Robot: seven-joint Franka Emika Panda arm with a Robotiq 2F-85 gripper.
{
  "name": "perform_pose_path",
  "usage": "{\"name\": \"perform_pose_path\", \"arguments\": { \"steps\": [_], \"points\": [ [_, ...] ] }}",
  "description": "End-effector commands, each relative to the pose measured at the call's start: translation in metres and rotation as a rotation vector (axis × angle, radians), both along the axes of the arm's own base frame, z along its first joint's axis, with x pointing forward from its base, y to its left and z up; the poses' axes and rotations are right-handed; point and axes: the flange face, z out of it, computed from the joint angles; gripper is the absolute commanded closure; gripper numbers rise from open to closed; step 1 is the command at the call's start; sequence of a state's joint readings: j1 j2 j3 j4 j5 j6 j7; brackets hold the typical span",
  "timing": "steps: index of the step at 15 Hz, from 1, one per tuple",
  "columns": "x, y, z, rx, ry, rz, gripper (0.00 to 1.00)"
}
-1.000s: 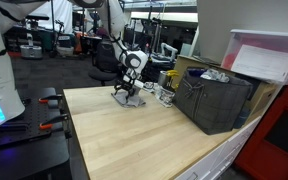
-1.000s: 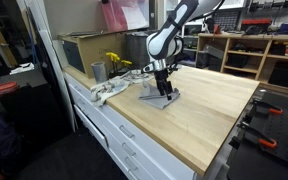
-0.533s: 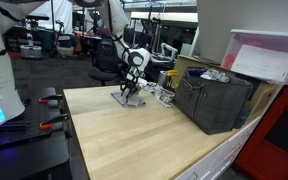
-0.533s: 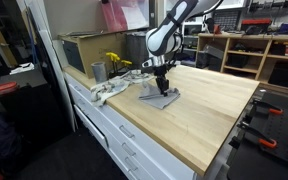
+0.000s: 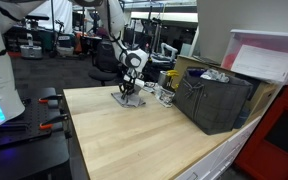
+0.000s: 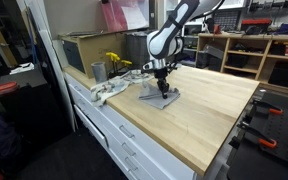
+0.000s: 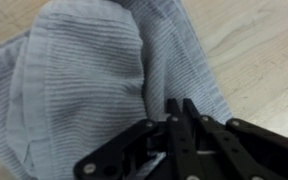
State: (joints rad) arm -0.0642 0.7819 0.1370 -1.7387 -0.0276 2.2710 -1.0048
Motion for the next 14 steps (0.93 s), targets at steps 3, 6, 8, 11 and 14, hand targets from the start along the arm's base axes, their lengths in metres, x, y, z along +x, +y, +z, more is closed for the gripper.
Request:
{"name": "perform_pose_path", "arguments": {
  "steps": [3,6,8,11,14],
  "points": [
    [-0.032,0.014,-0.004,-0.028,-0.035,-0.050,0.42],
    [-0.043,0.018,-0.020,-0.056,-0.021,-0.082,0.31],
    [-0.054,0.019,-0.035,-0.073,-0.003,-0.102,0.58],
    [-0.062,0.025,-0.046,-0.094,0.011,-0.135,0.72],
    [-0.062,0.025,-0.036,-0.121,-0.007,-0.143,0.94]
  ]
}}
